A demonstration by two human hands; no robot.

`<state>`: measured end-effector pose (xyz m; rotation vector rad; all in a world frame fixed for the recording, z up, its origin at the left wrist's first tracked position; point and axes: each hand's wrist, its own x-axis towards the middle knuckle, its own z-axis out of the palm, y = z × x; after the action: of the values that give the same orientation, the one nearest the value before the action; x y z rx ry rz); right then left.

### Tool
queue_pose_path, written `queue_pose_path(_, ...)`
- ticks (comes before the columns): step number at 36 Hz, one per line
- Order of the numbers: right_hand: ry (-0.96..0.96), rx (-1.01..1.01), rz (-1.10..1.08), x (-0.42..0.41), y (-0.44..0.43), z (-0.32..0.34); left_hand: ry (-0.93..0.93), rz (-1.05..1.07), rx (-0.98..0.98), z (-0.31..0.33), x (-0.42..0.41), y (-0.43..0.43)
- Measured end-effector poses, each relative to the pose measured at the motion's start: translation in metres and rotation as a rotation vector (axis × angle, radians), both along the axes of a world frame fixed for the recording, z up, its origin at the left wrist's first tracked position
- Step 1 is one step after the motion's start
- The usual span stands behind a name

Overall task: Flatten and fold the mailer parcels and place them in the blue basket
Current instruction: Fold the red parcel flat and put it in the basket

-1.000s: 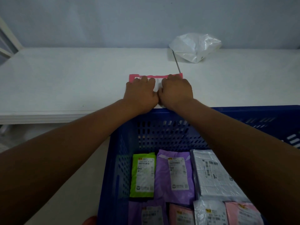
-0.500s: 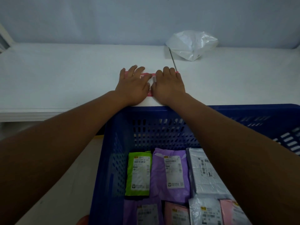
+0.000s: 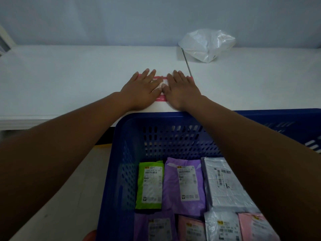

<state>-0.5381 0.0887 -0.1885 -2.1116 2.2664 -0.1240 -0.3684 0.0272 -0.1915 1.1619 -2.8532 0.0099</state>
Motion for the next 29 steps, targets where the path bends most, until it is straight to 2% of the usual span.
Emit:
queue_pose_path(3,0.018,0.064,0.025,-0.001,-0.003,0.003,0.03,0.033,-0.05,-0.001,0.002,0.0)
queue_pose_path(8,0.124,-0.147,-0.052,0.002,0.005,-0.002,0.049,0.061,-0.063,-0.001,0.002,0.001)
queue_pose_path(10,0.142,-0.167,-0.09,0.002,0.006,-0.002,0.054,0.09,-0.063,-0.001,0.004,-0.001)
queue_pose_path(16,0.025,-0.055,-0.039,0.0,0.001,-0.003,0.033,0.089,0.055,0.0,0.003,0.0)
queue_pose_path(23,-0.013,0.041,-0.004,-0.006,-0.004,0.001,0.025,0.093,0.09,0.003,0.003,-0.002)
queue_pose_path(26,-0.023,0.007,-0.014,-0.006,-0.002,0.0,0.028,0.092,0.067,0.001,0.001,-0.003)
queue_pose_path(29,-0.006,-0.057,-0.029,-0.003,0.0,-0.003,0.019,0.097,-0.033,-0.001,0.003,-0.002)
